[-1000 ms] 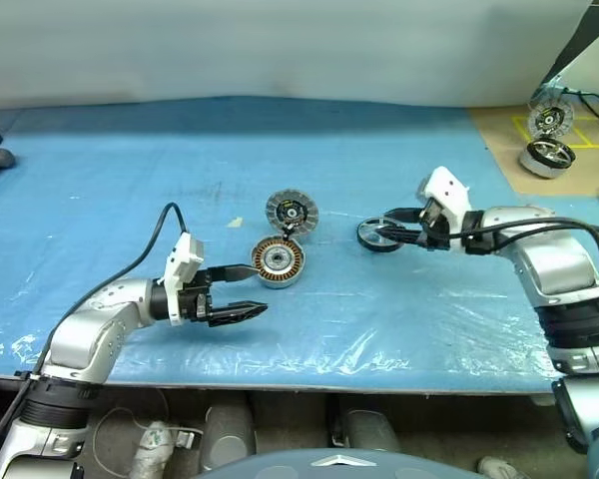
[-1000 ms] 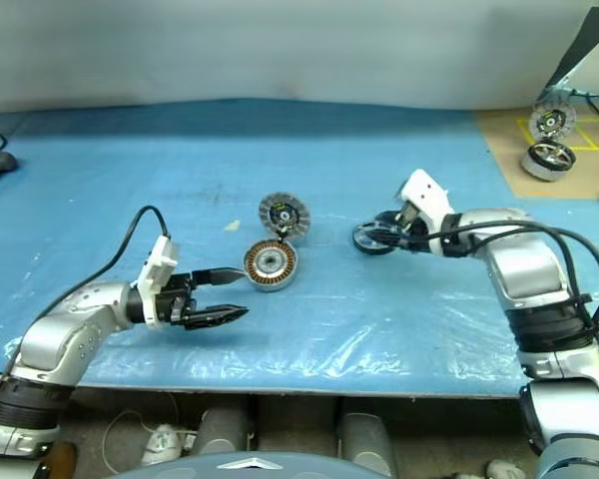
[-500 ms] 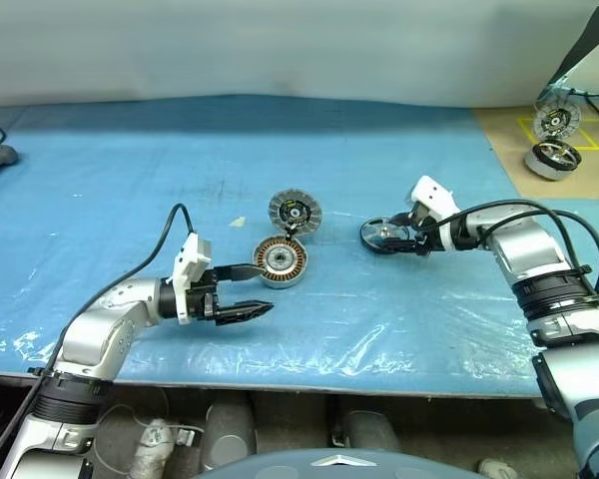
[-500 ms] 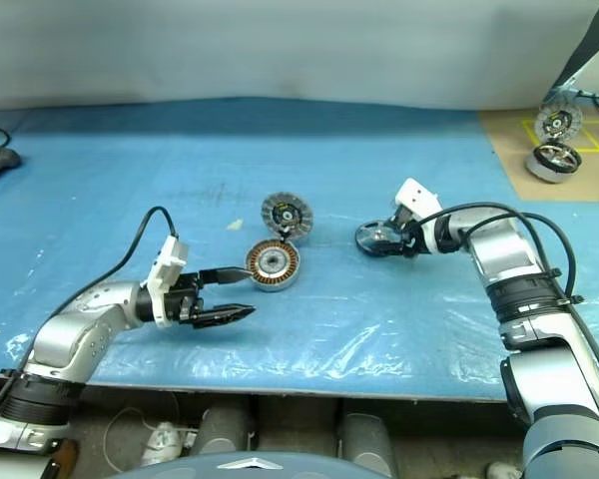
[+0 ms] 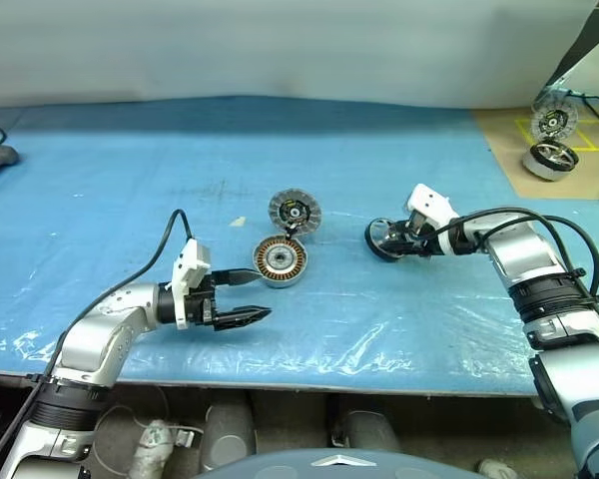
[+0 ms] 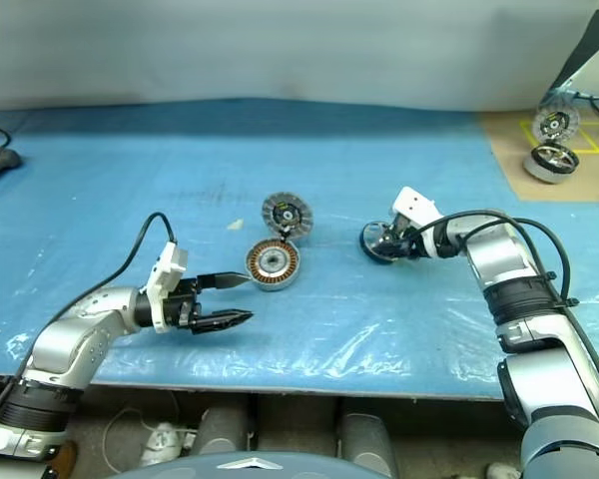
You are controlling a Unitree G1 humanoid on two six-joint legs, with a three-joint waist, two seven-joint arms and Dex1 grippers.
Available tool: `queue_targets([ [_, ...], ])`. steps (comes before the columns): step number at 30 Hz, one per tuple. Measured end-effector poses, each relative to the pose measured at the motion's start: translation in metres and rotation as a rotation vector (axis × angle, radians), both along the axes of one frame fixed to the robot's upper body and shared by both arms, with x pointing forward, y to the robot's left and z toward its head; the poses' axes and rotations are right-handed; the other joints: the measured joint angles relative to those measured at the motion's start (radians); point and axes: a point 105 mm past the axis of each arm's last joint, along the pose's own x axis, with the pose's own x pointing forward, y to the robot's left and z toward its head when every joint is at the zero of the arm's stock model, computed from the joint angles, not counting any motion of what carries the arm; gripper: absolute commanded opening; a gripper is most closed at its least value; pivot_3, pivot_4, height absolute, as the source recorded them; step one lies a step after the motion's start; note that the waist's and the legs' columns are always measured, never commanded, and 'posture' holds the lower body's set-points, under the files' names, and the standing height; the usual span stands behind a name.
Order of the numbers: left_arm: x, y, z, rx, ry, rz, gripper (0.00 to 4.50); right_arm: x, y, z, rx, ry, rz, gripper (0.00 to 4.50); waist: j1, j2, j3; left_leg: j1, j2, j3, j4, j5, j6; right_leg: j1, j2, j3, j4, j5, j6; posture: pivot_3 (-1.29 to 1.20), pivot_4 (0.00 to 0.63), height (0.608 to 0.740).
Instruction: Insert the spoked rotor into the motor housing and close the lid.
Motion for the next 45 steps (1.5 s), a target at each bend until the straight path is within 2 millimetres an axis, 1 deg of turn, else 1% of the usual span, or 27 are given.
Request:
queue_targets([
  [1,0.000,0.000,0.000,0.000,0.000,0.000,4.14,-0.001,0.000,0.001,0.002,-0.002,0.001,1.20,-0.001,0.000,0.000,0.001,0.000,0.000,0.000,0.000,0.000,0.001,0.000,0.000,0.000,0.000,0.000,0.00,0.150,0.740],
  [5,0.001,0.000,0.000,0.000,-0.001,0.000,4.14,-0.009,0.006,0.000,0.027,-0.001,0.020,1.20,0.000,0.000,0.000,0.001,0.001,0.000,0.000,0.000,-0.001,0.001,0.001,0.000,0.000,0.000,0.000,0.00,0.150,0.740],
  [9,0.004,0.002,0.000,0.000,0.005,0.010,4.14,-0.016,0.021,0.002,0.120,0.022,0.028,1.20,0.000,0.000,0.000,0.001,0.001,0.000,0.000,0.000,0.000,0.000,0.001,0.000,0.000,0.000,0.000,0.00,0.150,0.740],
  [12,0.008,0.003,0.002,0.002,-0.003,0.018,4.14,-0.026,0.040,0.015,0.250,0.044,0.060,1.20,0.002,0.002,0.001,-0.001,0.000,0.000,0.000,0.001,0.001,-0.002,0.001,0.000,0.000,0.000,0.000,0.00,0.150,0.740],
  [14,0.012,0.006,0.003,0.008,-0.004,0.035,4.14,-0.040,0.059,0.036,0.373,0.046,0.116,1.20,0.004,0.002,0.001,-0.001,0.001,0.000,-0.001,0.001,0.001,-0.002,0.001,0.000,0.000,0.000,0.000,0.00,0.150,0.740],
  [15,0.014,0.009,0.002,0.013,0.001,0.047,4.14,-0.050,0.072,0.047,0.443,0.050,0.162,1.20,0.003,0.002,0.001,-0.001,0.001,0.000,-0.002,0.001,0.002,-0.002,0.001,0.000,0.000,0.000,0.000,0.00,0.150,0.740],
  [17,0.018,0.012,0.004,0.014,-0.003,0.058,4.14,-0.064,0.093,0.061,0.524,0.065,0.237,1.20,0.004,0.002,0.001,-0.001,0.001,0.000,-0.002,0.001,0.002,-0.002,0.001,0.000,0.000,0.000,0.000,0.00,0.150,0.740],
  [19,0.023,0.016,0.005,0.019,-0.005,0.073,4.14,-0.075,0.109,0.063,0.557,0.090,0.281,1.20,0.007,0.002,0.001,-0.001,0.001,0.000,-0.002,0.000,-0.001,-0.002,0.001,0.000,0.000,0.000,0.000,0.00,0.150,0.740],
  [20,0.026,0.019,0.003,0.024,-0.006,0.087,4.14,-0.078,0.115,0.059,0.561,0.110,0.292,1.20,0.007,0.002,0.001,-0.001,0.000,0.000,-0.002,0.000,-0.001,-0.002,0.001,0.000,0.000,0.000,0.000,0.00,0.150,0.740],
  [21,0.029,0.023,-0.003,0.035,0.006,0.107,4.14,-0.081,0.125,0.051,0.564,0.148,0.300,1.20,0.006,0.002,0.001,-0.001,0.000,0.000,-0.002,0.000,-0.001,-0.002,0.001,0.000,-0.001,0.000,0.000,0.00,0.150,0.740],
  [22,0.030,0.025,-0.008,0.045,0.017,0.114,4.14,-0.084,0.131,0.046,0.563,0.170,0.308,1.20,0.005,0.002,0.001,-0.001,0.000,0.000,-0.002,0.000,-0.001,-0.002,0.000,0.000,-0.001,0.000,0.000,0.00,0.150,0.740],
  [24,0.029,0.027,-0.015,0.066,0.032,0.107,4.14,-0.083,0.141,0.039,0.573,0.203,0.309,1.20,0.004,0.002,0.001,-0.001,0.000,0.000,-0.002,-0.001,-0.002,-0.002,0.000,0.000,-0.001,0.000,0.000,0.00,0.150,0.740],
  [26,0.029,0.028,-0.017,0.069,0.033,0.098,4.14,-0.074,0.148,0.036,0.578,0.209,0.296,1.20,0.002,0.002,0.001,-0.001,0.000,0.000,-0.002,-0.001,-0.002,-0.002,0.000,0.000,0.000,0.000,0.000,0.00,0.150,0.740],
  [29,0.031,0.030,-0.017,0.080,0.019,0.099,4.14,-0.057,0.153,0.035,0.575,0.170,0.256,1.20,0.001,0.002,0.001,-0.001,0.000,0.000,-0.002,0.000,-0.002,-0.002,0.000,0.000,-0.001,0.000,0.000,0.00,0.150,0.740],
  [31,0.031,0.031,-0.017,0.085,0.013,0.100,4.14,-0.052,0.155,0.034,0.565,0.153,0.255,1.20,0.002,0.002,0.001,-0.002,-0.001,0.000,-0.003,0.000,-0.002,-0.002,0.000,-0.001,-0.001,0.000,0.000,0.00,0.150,0.740],
  [34,0.030,0.030,-0.017,0.086,0.008,0.100,4.14,-0.051,0.158,0.031,0.529,0.131,0.276,1.20,0.002,0.001,0.001,-0.002,-0.001,-0.001,-0.005,0.000,-0.002,-0.002,0.000,-0.002,-0.001,0.002,0.002,0.00,0.150,0.740],
  [38,0.029,0.024,-0.012,0.087,-0.003,0.098,4.14,-0.051,0.156,0.023,0.484,0.139,0.290,1.20,0.002,0.001,0.001,-0.002,-0.001,-0.001,-0.006,-0.001,-0.002,-0.003,0.000,-0.002,-0.001,0.002,0.003,0.00,0.150,0.740],
  [42,0.028,0.015,-0.002,0.076,-0.008,0.099,4.14,-0.052,0.156,0.021,0.457,0.123,0.308,1.20,0.001,0.001,0.001,-0.002,-0.001,-0.001,-0.005,-0.001,-0.002,-0.003,0.000,-0.002,-0.001,0.002,0.002,0.00,0.150,0.740],
  [45,0.030,0.008,0.008,0.073,-0.014,0.096,4.14,-0.050,0.156,0.017,0.425,0.107,0.307,1.20,0.001,0.001,0.001,-0.002,-0.001,-0.001,-0.005,0.000,-0.002,-0.003,0.000,-0.001,-0.001,0.001,0.000,0.00,0.150,0.740],
])
